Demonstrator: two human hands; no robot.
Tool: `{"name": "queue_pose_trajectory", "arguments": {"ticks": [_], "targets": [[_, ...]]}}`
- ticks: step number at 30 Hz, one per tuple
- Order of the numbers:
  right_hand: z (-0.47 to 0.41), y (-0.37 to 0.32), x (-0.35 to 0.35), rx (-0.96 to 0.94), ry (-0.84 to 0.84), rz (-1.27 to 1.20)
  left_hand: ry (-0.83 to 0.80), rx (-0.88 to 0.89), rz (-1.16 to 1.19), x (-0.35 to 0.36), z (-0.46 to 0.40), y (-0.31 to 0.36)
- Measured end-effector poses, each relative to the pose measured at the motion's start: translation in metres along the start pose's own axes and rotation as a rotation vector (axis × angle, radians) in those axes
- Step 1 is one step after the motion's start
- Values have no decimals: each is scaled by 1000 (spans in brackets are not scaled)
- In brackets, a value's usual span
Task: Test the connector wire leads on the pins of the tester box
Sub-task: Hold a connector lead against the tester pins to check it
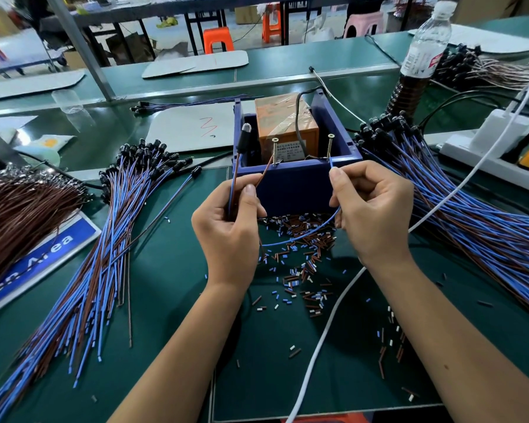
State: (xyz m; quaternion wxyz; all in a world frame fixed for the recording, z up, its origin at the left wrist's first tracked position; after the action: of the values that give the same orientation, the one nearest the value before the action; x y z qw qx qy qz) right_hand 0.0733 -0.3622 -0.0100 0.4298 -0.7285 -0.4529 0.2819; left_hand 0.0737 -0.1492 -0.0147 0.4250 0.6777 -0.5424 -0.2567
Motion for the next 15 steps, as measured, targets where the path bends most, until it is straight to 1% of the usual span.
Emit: {"name": "queue_pose_trajectory", "arguments": {"ticks": [6,15], "targets": [[0,0,0,1,5,9,-3,2,-5,0,0,1],[-1,0,0,-9,24,29,-51,15,-41,5,-2,1]]}}
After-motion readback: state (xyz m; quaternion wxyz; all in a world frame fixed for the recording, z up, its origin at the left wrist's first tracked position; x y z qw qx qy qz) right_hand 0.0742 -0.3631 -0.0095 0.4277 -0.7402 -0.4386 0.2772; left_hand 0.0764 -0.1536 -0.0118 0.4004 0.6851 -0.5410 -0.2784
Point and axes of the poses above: each hand's wrist, its own z-axis away from the middle knuckle, its own x-axis out of the palm, y = z × x, the point moved 6 cm from there along -z, towards the middle knuckle, and after that the axes turned 1 degree about x, right-handed, at the moved point
